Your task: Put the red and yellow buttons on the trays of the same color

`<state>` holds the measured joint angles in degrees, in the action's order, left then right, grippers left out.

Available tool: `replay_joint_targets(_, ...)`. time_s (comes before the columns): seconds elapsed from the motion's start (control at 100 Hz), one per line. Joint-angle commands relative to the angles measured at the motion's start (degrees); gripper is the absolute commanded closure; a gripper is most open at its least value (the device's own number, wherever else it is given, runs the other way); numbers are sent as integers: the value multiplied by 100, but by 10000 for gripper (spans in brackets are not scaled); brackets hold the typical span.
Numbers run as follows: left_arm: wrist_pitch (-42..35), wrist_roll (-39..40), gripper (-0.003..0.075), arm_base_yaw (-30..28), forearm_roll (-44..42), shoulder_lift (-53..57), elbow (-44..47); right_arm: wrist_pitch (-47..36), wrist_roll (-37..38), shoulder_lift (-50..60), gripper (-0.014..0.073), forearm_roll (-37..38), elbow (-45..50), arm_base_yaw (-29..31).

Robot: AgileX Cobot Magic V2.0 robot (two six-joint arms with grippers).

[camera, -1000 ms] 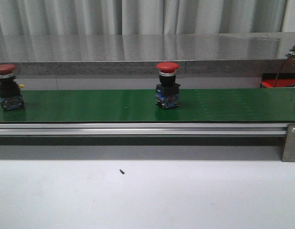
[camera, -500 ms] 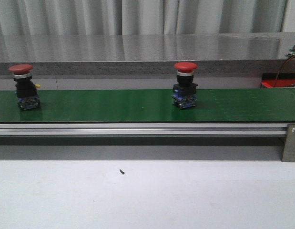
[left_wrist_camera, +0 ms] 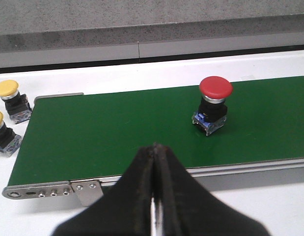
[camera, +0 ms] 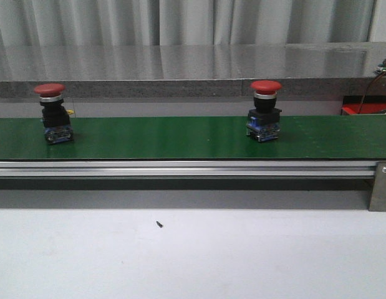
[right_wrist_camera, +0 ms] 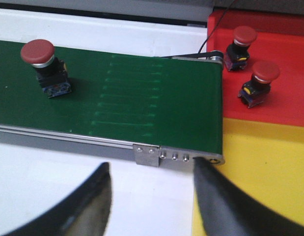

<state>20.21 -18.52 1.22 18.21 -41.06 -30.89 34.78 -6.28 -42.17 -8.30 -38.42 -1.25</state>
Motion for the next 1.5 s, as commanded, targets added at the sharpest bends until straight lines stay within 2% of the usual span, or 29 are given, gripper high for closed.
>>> replay_joint_targets(0.0,-436,-16,740,42,106,27,-157,-97,-20,-265,-2,-106,-350,-13)
replay_joint_targets(0.18,-436,-16,740,42,106,27,-157,554,-125,-1281,4,-114,-1031,-175)
replay_joint_targets(0.45,-436,-16,740,42,109,27,-157,881,-309,-2981,4,-109,-2353,-626)
replay_joint_targets(0.7,-436,-16,740,42,154,27,-157,1145,-337,-4173,4,-109,-3409,-657)
replay_joint_targets(0.97,-436,-16,740,42,154,27,-157,1374,-493,-4924,4,-161,-3943,-810)
replay_joint_targets(1.24,-436,-16,740,42,154,27,-157,1016,-568,-5317,7,-71,-4043,-866)
replay_joint_targets(1.33,-436,-16,740,42,154,27,-157,912,-568,-5432,76,51,-4056,-866)
replay_joint_targets(1.49,-436,-16,740,42,154,27,-157,1111,-568,-5472,294,57,-4147,-866)
